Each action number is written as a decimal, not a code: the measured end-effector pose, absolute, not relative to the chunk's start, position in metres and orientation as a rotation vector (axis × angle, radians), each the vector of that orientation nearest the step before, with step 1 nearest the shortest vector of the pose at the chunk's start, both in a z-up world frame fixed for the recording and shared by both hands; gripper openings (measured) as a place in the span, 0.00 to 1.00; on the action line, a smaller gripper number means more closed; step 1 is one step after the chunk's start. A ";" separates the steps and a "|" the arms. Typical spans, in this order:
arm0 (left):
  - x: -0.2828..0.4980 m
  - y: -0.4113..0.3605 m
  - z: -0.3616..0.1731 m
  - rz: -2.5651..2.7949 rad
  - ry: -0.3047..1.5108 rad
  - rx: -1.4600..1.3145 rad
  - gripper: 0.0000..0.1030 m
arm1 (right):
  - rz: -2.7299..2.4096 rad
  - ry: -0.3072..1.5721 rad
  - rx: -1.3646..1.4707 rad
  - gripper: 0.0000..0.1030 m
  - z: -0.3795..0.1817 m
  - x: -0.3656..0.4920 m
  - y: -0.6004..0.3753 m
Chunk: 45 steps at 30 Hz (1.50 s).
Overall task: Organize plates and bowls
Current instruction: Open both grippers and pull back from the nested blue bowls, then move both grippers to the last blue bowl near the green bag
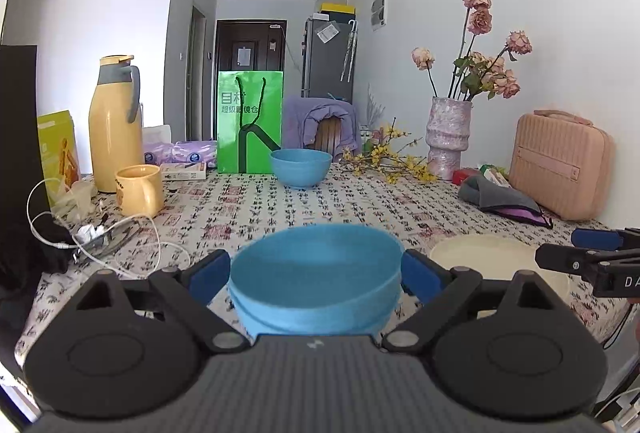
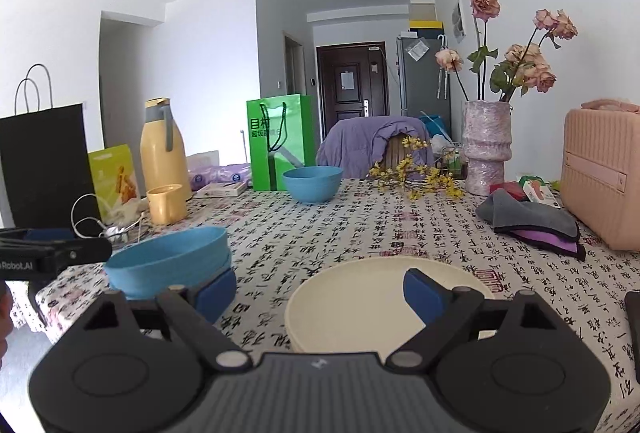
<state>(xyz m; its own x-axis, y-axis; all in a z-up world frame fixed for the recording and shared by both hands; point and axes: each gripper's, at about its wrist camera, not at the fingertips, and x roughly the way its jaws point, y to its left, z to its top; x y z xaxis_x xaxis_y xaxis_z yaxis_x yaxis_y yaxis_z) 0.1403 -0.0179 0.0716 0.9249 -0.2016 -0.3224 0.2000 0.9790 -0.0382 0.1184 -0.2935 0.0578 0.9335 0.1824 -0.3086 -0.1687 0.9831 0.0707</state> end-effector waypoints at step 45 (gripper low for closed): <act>0.729 -0.017 0.058 -0.214 0.945 -0.199 0.57 | 0.232 1.004 0.448 0.54 0.039 0.733 -0.273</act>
<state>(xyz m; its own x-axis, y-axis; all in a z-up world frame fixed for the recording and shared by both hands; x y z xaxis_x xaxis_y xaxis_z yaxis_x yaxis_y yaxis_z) 0.7288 -0.0173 0.0578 0.5678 -0.2672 -0.7786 0.0937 0.9607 -0.2614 0.7328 -0.2727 0.0393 0.5224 0.3880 -0.7593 0.0163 0.8858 0.4638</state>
